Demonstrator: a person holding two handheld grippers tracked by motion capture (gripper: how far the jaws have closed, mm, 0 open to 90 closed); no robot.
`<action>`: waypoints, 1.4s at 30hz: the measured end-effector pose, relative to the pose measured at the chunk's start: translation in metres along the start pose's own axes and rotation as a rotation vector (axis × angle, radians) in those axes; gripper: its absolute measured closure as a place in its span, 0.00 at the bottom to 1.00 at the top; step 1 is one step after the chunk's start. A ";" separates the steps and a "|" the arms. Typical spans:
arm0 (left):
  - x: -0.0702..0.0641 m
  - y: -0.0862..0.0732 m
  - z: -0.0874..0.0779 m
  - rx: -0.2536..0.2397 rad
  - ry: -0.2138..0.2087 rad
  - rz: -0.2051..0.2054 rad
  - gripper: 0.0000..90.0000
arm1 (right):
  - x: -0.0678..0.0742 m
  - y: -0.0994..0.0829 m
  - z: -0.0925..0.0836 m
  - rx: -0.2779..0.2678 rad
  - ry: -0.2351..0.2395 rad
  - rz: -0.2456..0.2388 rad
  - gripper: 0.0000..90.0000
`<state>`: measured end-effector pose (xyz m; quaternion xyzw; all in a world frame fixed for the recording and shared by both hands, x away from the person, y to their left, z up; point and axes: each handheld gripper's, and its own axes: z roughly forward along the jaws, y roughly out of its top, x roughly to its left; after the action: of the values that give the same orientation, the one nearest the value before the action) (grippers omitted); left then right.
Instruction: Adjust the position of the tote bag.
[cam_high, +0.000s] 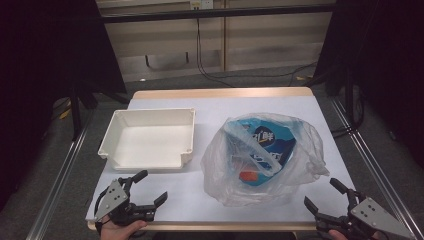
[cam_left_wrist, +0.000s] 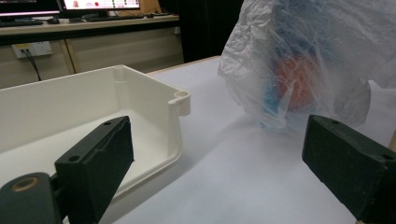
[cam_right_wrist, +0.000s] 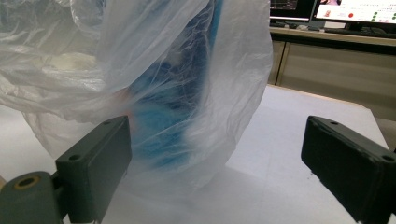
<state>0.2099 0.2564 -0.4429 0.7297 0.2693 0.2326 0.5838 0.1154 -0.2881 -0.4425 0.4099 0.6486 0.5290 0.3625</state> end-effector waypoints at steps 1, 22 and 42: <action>0.000 0.000 -0.001 -0.007 0.003 -0.004 0.10 | -0.001 0.000 0.000 0.000 0.005 -0.001 0.09; -0.010 0.014 0.010 0.069 -0.126 -0.007 0.45 | -0.010 0.005 0.002 0.076 0.096 0.103 0.52; -0.035 0.038 0.021 0.138 -0.277 0.018 0.63 | -0.002 0.044 0.000 0.121 0.224 0.058 0.61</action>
<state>0.2020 0.2109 -0.4114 0.7957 0.1951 0.1158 0.5616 0.1231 -0.2852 -0.3994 0.3879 0.7036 0.5415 0.2473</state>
